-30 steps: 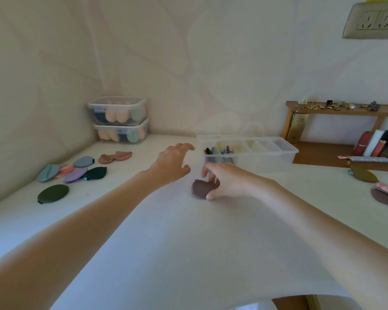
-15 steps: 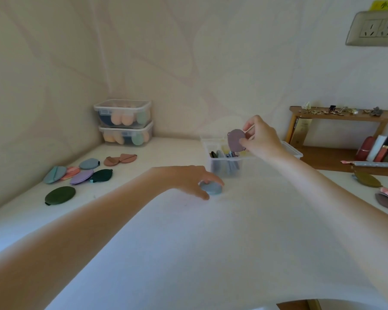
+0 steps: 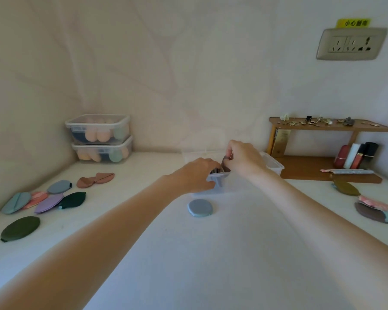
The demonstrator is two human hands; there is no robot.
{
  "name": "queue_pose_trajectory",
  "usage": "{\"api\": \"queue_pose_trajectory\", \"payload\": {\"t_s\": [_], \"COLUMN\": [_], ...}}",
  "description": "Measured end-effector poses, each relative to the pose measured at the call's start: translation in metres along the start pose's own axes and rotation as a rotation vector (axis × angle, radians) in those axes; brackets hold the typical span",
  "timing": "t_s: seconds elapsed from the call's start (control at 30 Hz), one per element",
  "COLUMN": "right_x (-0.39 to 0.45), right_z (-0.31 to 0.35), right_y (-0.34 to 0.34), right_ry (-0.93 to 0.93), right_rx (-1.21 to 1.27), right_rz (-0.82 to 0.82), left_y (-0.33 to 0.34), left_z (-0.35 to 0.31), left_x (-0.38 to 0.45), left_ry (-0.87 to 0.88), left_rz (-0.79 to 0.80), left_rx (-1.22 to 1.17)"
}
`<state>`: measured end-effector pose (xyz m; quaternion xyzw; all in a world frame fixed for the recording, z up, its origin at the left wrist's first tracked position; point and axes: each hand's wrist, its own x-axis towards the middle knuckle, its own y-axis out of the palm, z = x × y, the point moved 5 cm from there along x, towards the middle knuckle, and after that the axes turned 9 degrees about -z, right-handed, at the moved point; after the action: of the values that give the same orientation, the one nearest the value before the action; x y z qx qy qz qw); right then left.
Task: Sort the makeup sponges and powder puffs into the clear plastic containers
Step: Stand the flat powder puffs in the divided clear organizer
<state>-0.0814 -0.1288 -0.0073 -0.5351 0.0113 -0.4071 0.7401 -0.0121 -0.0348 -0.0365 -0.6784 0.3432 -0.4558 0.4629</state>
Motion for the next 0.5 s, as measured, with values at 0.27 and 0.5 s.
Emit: {"api": "queue_pose_trajectory", "payload": {"t_s": [0.27,0.5], "right_x": [0.003,0.002], "right_z": [0.008,0.002], "right_y": [0.016,0.014], "right_ry": [-0.012,-0.035], "right_rx": [-0.072,-0.074], "right_rz": [0.116,0.169], "left_y": [-0.002,0.000], "left_z": [0.006,0.004], "left_x": [0.003,0.002], "left_ry": [-0.028,-0.021], "left_rz": [-0.033,-0.053], "left_rx": [-0.023,-0.068]}}
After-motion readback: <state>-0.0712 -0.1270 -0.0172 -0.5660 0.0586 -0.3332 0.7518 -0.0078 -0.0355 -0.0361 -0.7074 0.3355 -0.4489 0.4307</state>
